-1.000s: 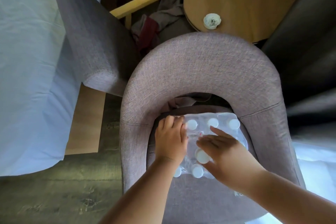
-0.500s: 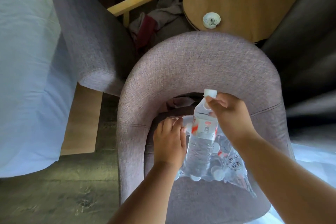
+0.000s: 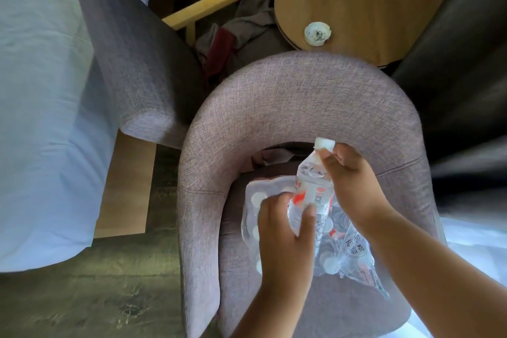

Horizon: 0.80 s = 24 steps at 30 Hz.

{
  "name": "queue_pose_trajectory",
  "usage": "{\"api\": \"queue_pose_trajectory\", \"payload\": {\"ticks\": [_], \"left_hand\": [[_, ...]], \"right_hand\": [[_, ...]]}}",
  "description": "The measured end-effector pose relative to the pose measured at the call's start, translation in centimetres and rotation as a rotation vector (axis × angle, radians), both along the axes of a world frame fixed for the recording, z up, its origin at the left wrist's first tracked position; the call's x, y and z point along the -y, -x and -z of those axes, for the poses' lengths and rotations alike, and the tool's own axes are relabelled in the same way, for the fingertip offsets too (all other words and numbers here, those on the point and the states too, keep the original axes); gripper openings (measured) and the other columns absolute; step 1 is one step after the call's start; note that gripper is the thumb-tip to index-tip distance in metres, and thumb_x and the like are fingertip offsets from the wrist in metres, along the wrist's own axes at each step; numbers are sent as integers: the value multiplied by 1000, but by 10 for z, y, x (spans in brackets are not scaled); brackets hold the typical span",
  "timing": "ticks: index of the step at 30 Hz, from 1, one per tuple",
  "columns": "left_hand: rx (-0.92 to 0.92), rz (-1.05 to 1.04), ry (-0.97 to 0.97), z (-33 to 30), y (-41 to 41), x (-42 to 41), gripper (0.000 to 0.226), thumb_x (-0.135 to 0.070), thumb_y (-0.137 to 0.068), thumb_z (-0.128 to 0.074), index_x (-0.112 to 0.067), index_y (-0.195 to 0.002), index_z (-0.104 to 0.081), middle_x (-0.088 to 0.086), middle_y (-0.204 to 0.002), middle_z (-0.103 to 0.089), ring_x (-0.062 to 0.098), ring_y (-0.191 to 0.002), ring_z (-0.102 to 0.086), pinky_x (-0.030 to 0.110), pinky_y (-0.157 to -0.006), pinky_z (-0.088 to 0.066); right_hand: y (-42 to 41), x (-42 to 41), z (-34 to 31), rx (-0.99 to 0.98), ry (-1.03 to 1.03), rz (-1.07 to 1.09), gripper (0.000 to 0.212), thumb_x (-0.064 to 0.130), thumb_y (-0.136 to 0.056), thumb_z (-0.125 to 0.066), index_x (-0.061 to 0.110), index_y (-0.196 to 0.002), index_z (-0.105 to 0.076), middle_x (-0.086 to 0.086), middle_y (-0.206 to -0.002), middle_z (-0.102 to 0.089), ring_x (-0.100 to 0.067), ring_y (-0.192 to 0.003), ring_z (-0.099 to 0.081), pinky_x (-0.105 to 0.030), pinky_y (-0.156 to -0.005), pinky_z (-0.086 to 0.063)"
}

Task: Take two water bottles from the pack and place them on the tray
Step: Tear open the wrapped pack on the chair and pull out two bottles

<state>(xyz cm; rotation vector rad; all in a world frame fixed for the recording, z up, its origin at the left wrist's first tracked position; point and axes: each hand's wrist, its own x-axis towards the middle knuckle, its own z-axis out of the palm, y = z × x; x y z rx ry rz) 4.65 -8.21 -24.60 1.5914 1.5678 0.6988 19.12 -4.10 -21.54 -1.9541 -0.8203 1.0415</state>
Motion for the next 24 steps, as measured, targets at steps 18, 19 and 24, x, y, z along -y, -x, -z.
{"api": "queue_pose_trajectory", "payload": {"ticks": [18, 19, 24], "left_hand": [[296, 27, 581, 10, 4, -2, 45, -39, -74, -86, -33, -114, -67, -9, -103, -80, 6, -94, -76, 29, -85, -61], [296, 6, 555, 9, 4, 0, 45, -39, -73, -86, -32, -113, -68, -9, -101, -81, 7, -93, -77, 33, -86, -62], [314, -34, 448, -9, 18, 3, 30, -33, -80, -84, -31, -106, -71, -7, -96, -81, 6, -88, -77, 30, -79, -62]], "right_hand": [[18, 93, 24, 707, 101, -304, 10, 11, -85, -70, 16, -93, -68, -3, -85, -71, -31, -79, -68, -37, -70, -52], [18, 98, 27, 726, 126, -381, 22, 8, -80, -77, 16, -100, -71, -3, -90, -73, -31, -82, -70, -38, -75, -55], [21, 98, 29, 796, 216, -523, 46, 21, -77, -81, 20, -121, -68, 1, -105, -74, -28, -100, -70, -39, -94, -55]]}}
